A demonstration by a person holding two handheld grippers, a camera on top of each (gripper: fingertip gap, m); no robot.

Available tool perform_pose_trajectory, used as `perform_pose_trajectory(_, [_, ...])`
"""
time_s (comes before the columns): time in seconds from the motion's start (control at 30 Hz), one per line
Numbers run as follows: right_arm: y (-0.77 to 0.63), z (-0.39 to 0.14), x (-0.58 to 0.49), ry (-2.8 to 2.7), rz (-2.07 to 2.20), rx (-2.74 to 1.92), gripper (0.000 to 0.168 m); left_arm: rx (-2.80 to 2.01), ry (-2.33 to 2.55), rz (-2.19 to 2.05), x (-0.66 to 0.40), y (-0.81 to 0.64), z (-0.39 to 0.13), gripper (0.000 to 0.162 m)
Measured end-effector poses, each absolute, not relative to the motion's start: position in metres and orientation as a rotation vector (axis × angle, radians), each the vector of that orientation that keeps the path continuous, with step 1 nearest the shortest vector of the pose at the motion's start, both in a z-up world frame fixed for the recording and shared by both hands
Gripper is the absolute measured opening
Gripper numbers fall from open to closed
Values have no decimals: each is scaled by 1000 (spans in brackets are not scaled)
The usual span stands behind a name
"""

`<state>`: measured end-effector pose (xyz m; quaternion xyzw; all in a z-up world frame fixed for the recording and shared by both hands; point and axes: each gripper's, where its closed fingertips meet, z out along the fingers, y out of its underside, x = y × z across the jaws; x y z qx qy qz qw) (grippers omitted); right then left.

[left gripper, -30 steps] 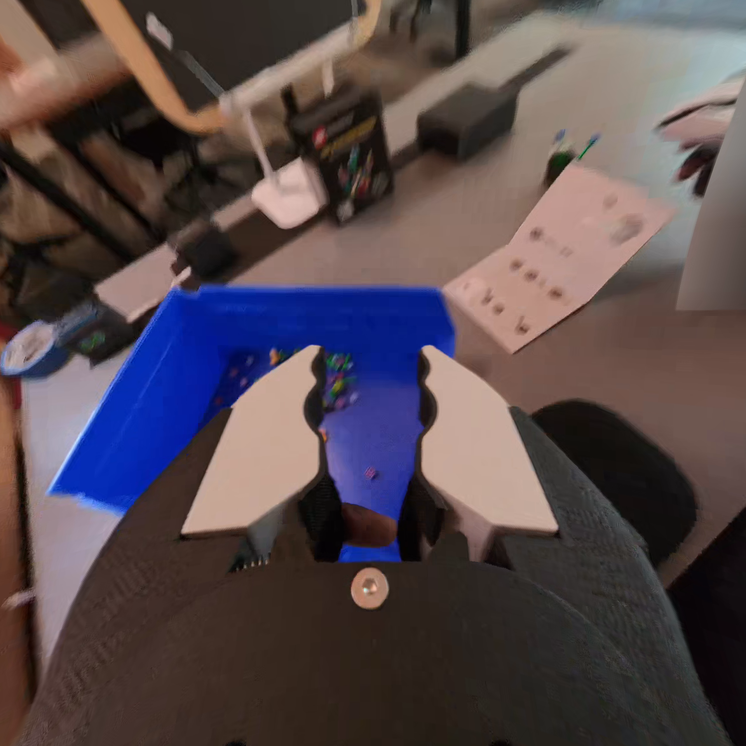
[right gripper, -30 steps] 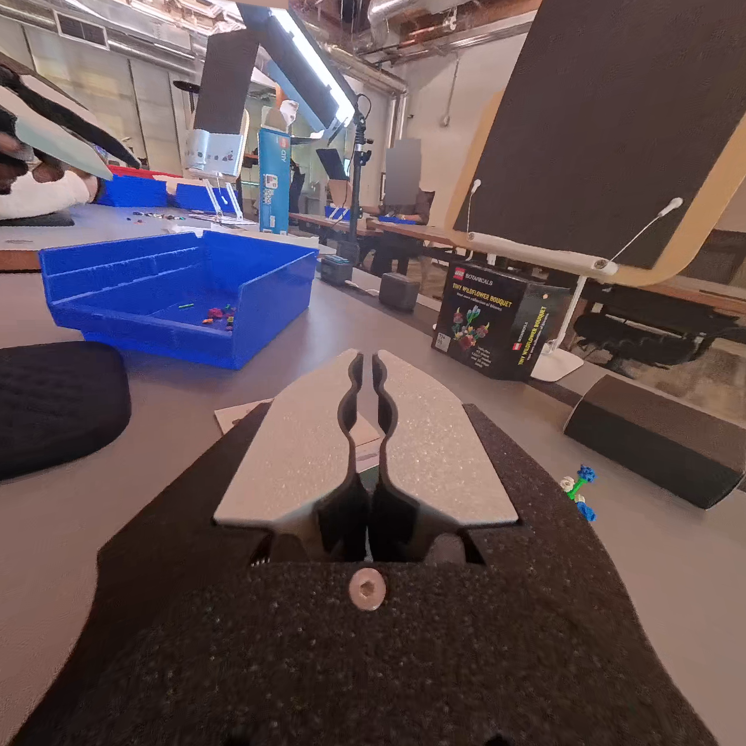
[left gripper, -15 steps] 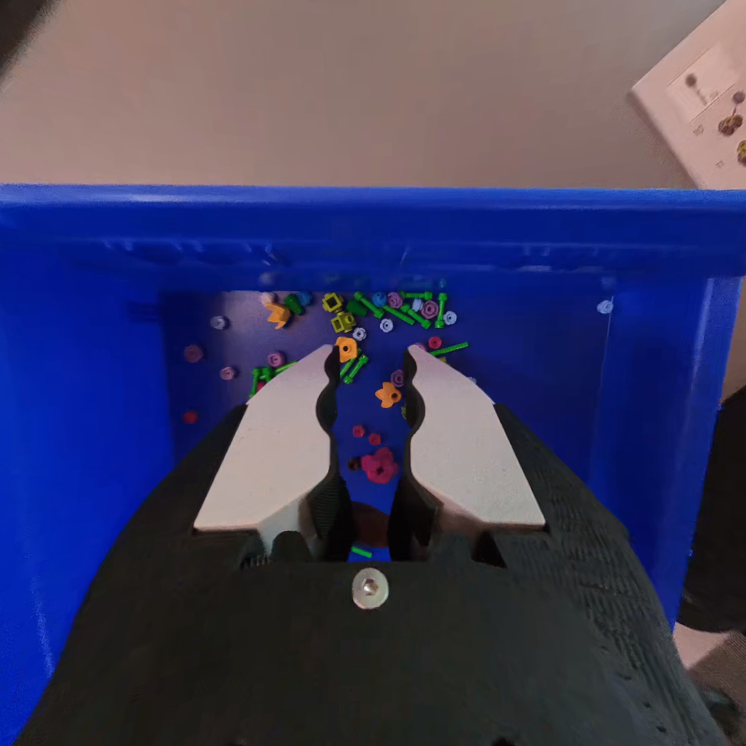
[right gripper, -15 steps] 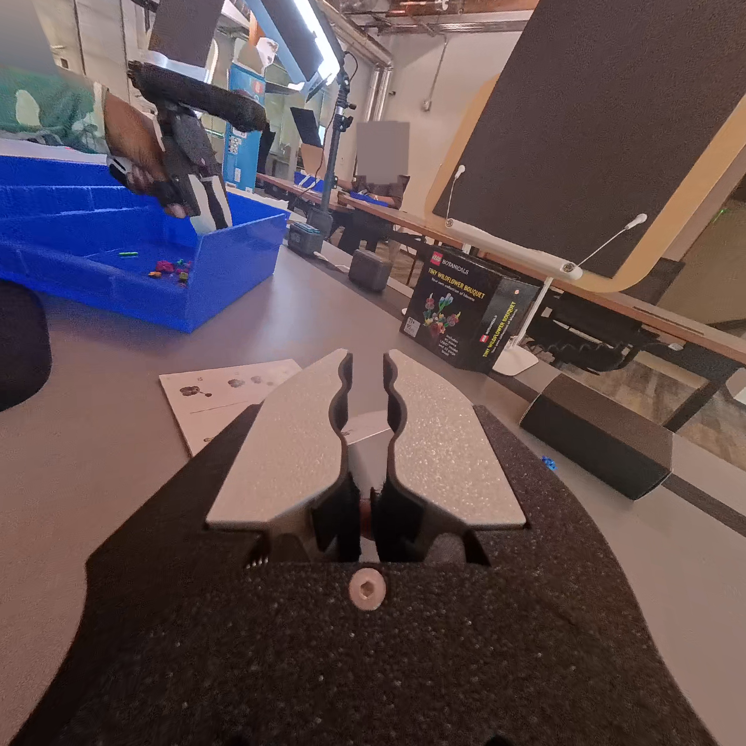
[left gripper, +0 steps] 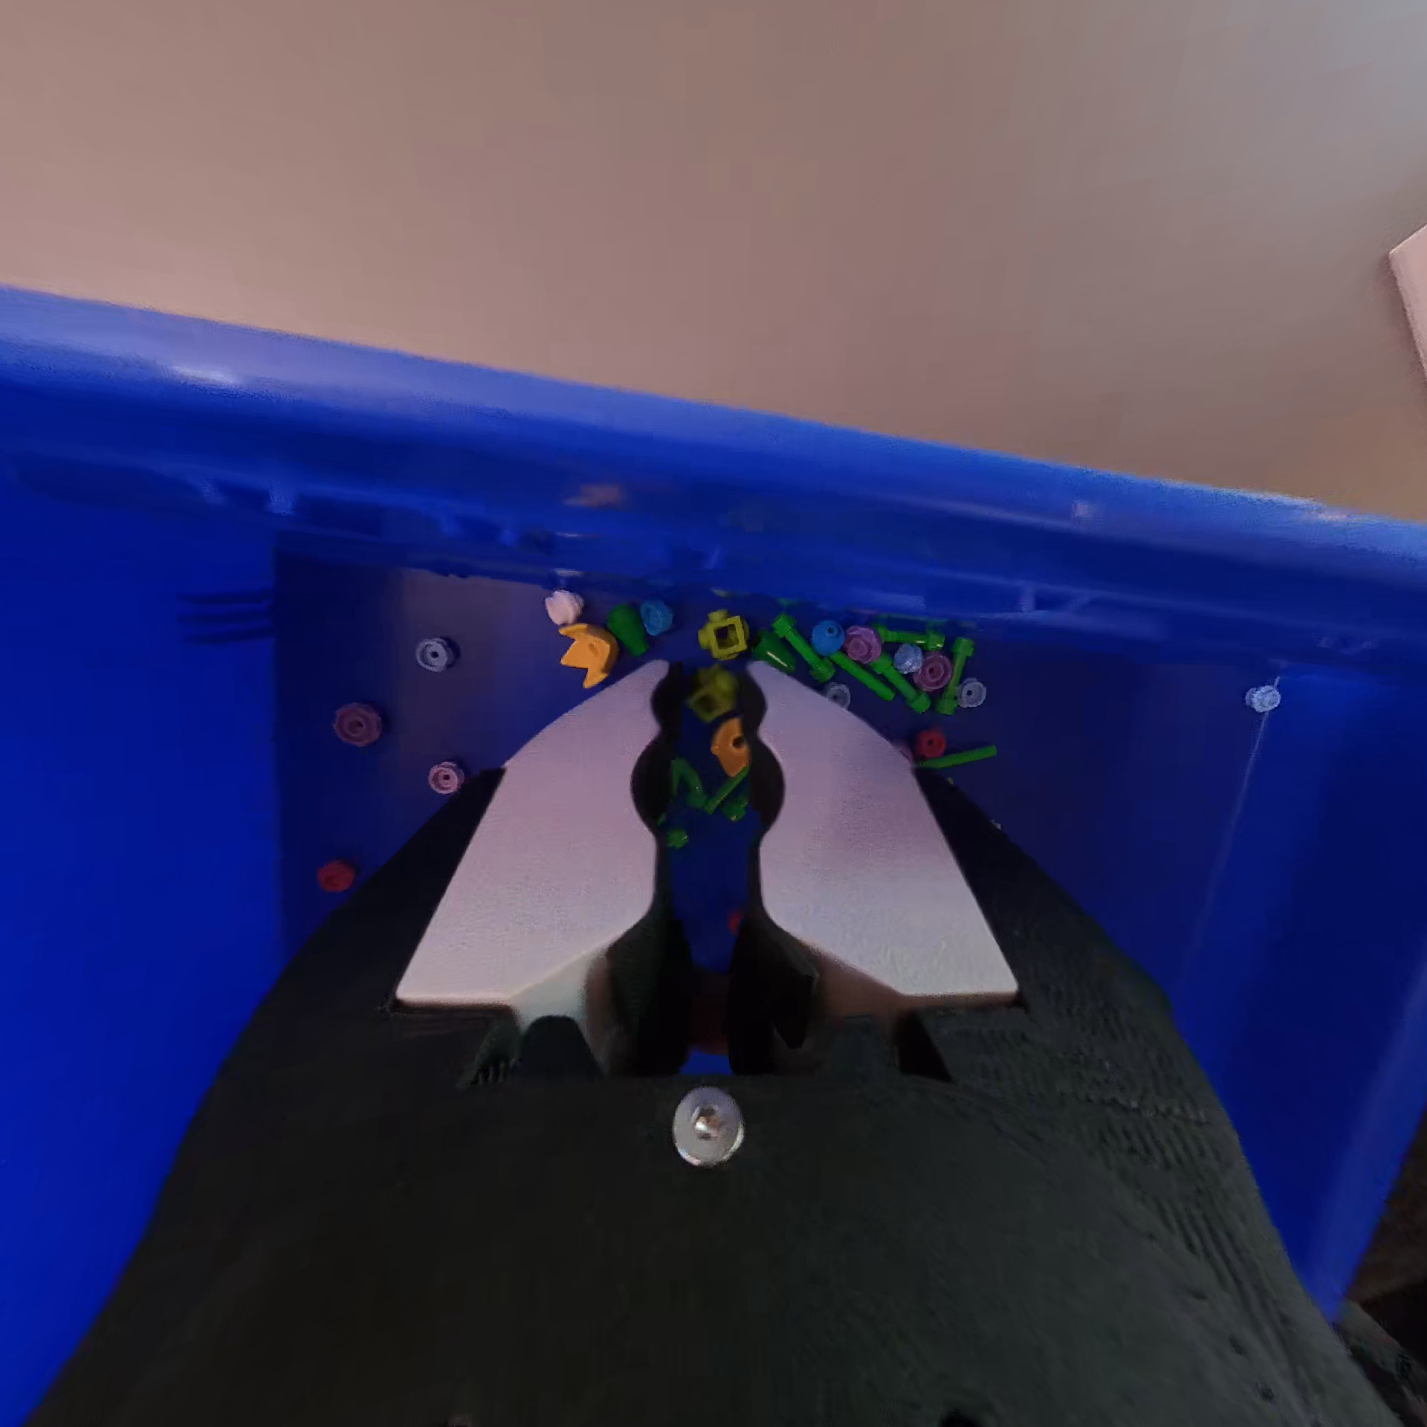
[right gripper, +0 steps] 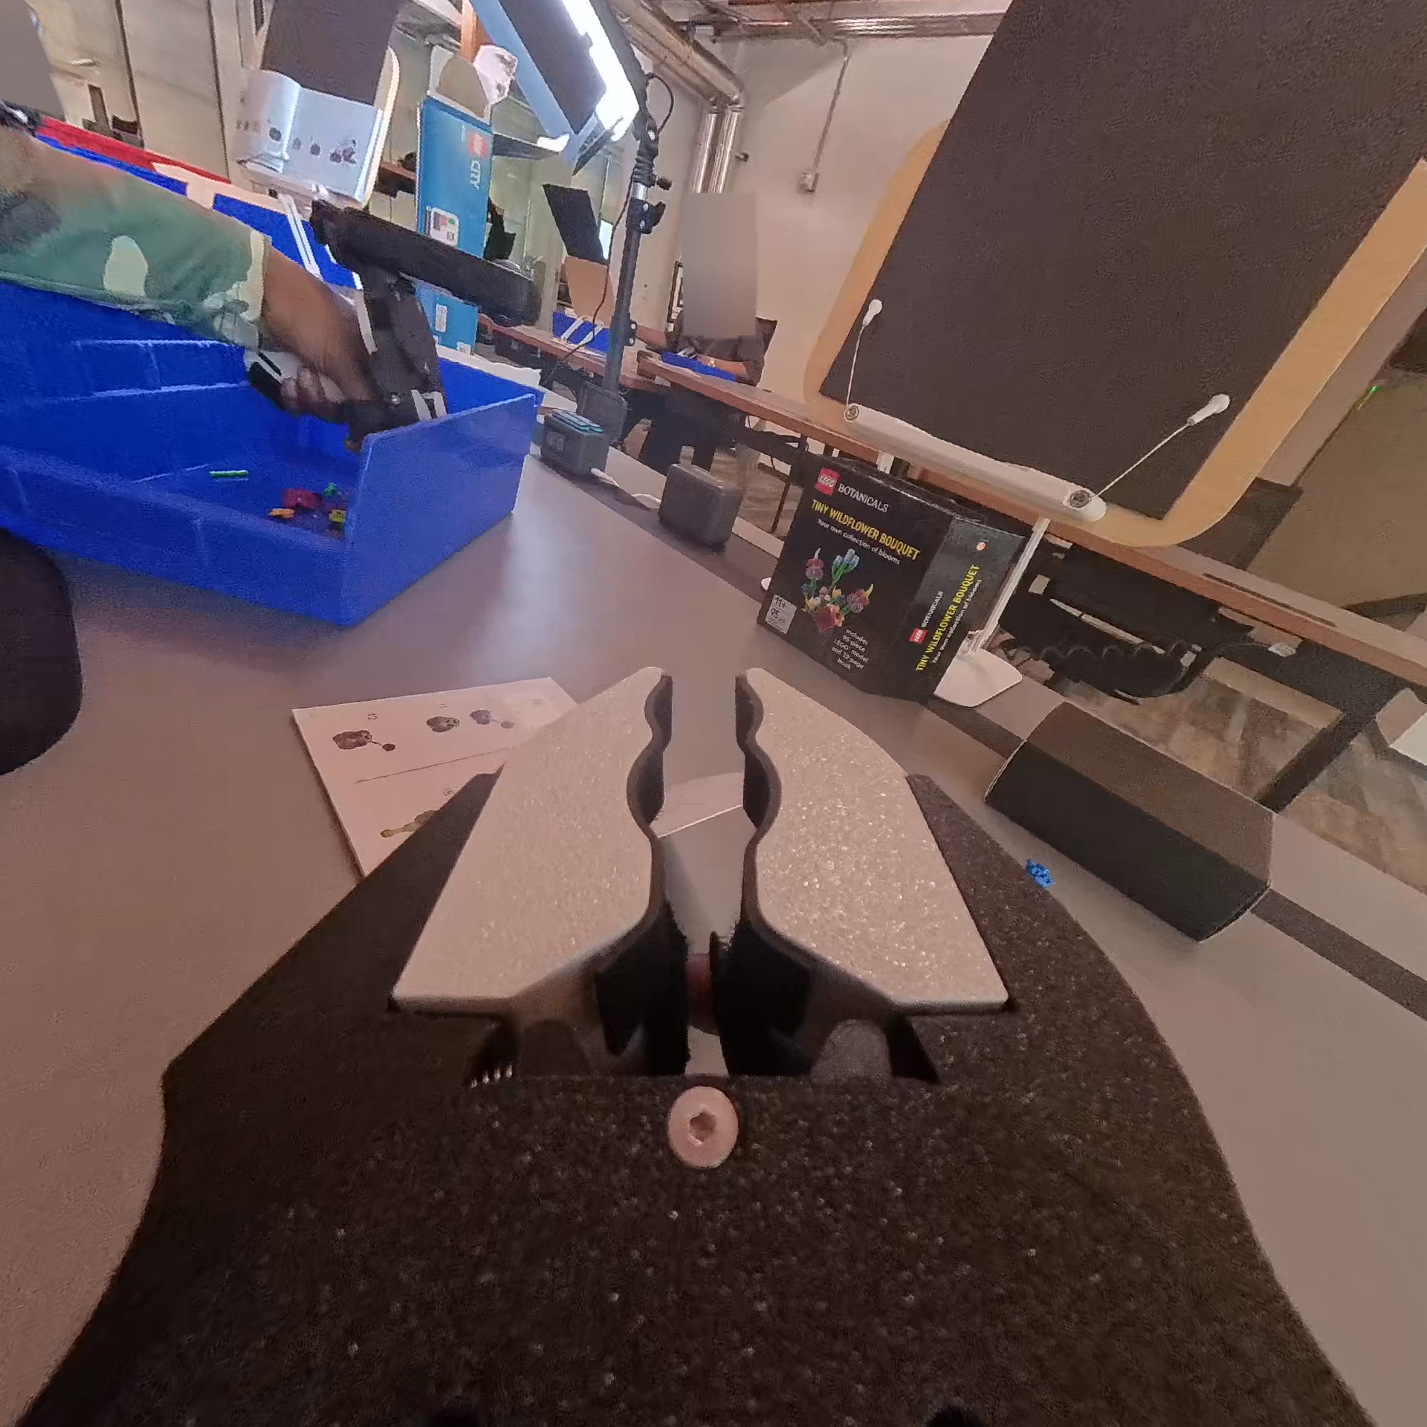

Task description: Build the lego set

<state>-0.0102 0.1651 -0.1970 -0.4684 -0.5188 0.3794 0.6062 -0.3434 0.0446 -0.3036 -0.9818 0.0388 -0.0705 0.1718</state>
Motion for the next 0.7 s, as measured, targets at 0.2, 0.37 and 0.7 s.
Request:
perform_pose_trajectory(0.2, [165, -197, -10, -1204, 867, -1090, 16, -2647, 94, -160, -346, 45, -275, 12])
perform_pose_trajectory(0.37, [156, -191, -9, -1221, 901, -1067, 17, -2101, 180, -369, -277, 47, -184, 12])
perform_pose_trajectory(0.7, [87, -149, -14, -1278, 1310, -978, 11, -1322, 539, -330, -114, -8, -89, 12])
